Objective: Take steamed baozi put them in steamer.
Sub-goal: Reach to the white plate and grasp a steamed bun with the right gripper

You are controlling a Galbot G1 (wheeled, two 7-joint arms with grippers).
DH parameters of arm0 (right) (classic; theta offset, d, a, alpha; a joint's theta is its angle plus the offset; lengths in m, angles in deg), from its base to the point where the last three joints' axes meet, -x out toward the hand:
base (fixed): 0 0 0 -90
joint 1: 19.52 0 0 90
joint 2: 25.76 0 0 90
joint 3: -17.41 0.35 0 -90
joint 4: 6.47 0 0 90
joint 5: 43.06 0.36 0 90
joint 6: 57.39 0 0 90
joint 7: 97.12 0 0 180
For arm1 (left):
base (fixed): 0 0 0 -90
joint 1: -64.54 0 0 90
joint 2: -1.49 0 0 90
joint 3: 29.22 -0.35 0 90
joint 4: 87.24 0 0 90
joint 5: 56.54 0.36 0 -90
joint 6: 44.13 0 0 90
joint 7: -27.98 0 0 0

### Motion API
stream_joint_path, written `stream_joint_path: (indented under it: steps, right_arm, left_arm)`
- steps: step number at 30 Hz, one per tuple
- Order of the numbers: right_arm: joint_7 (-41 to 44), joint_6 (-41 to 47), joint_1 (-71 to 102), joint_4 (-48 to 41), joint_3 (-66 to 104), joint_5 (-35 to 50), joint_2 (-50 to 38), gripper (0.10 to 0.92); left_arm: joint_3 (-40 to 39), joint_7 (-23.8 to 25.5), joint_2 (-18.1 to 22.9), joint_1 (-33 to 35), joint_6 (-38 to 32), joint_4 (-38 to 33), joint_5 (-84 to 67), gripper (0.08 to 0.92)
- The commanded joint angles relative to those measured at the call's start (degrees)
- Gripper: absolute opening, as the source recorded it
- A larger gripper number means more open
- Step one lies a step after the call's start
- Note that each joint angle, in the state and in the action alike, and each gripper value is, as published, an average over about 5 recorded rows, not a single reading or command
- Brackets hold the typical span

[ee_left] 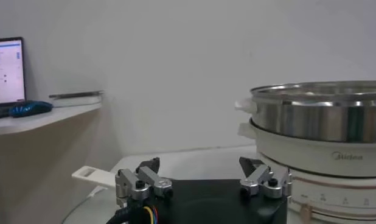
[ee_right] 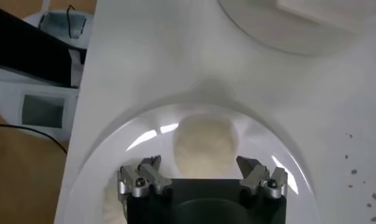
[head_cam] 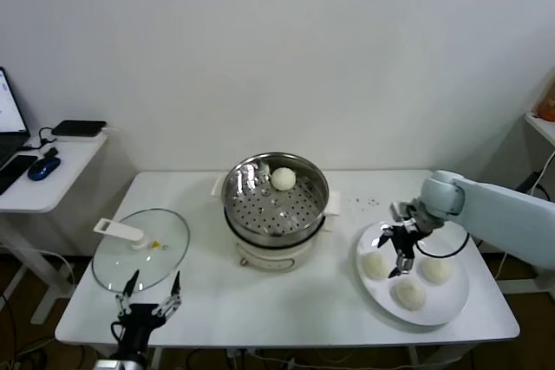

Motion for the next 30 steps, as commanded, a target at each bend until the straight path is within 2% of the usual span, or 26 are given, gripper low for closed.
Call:
stream_joint_path:
  steps: [1, 30]
  right_arm:
    - [-0.66, 0.00, 3.25, -2.92, 2.71, -1.49, 1.62, 0.823]
    - [0.57, 0.33, 4.06, -4.35, 2.30, -2.27, 4.40, 0.822]
  left_arm:
    - [0.00, 0.00, -0.05, -0.04, -0.05, 0.13, -0.02, 0.823]
    - [-0.13, -0.01, -0.05, -0.73, -0.06, 0.78, -0.20, 0.823]
